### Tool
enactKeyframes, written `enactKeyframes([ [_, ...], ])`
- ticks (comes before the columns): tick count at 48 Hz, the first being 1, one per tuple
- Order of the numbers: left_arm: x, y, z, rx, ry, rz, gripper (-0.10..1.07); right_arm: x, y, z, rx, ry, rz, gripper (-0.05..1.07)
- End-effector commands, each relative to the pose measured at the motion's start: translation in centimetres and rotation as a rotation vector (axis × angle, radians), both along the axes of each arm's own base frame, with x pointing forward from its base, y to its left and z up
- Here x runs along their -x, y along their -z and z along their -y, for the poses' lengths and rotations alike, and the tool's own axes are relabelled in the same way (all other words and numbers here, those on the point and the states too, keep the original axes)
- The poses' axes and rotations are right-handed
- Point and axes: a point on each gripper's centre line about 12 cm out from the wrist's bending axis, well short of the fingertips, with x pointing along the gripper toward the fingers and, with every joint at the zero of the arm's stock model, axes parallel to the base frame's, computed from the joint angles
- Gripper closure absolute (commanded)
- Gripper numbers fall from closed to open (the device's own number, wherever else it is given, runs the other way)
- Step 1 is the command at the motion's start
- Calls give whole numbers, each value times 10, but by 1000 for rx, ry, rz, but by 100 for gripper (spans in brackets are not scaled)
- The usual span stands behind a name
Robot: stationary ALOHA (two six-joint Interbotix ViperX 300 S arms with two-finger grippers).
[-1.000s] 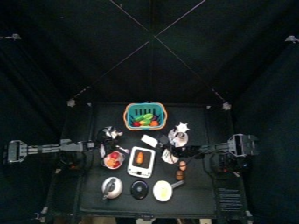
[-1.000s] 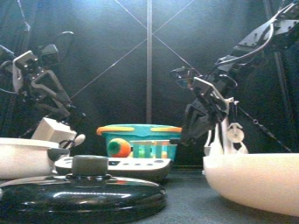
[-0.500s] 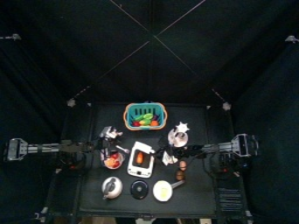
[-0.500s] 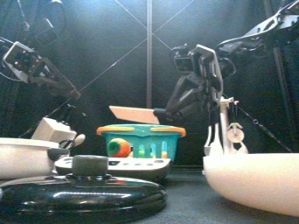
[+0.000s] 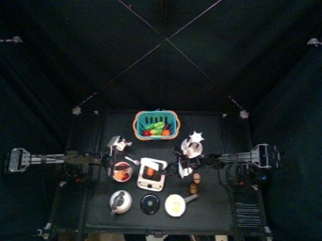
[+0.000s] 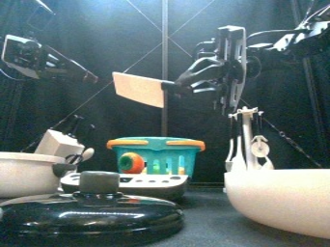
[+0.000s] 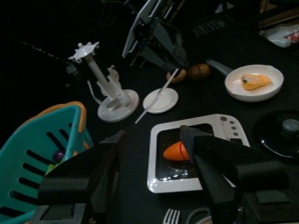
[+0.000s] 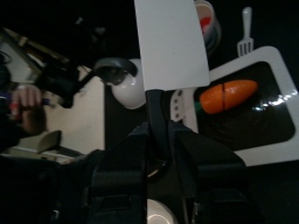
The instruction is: Grab cleaver with other hand
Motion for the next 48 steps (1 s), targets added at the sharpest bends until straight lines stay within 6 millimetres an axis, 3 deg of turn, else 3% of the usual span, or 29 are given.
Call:
enactKeyframes([
  [1, -6, -6, 2, -11, 21, 25, 8, 0, -17, 5, -33, -4, 84, 54],
  [29, -31, -7, -7, -40, 43, 63, 9, -7, -6, 5, -52, -13, 62, 54],
  [48, -51, 13, -13, -206, 78, 19, 9, -8, -4, 2, -57, -24, 61, 54],
])
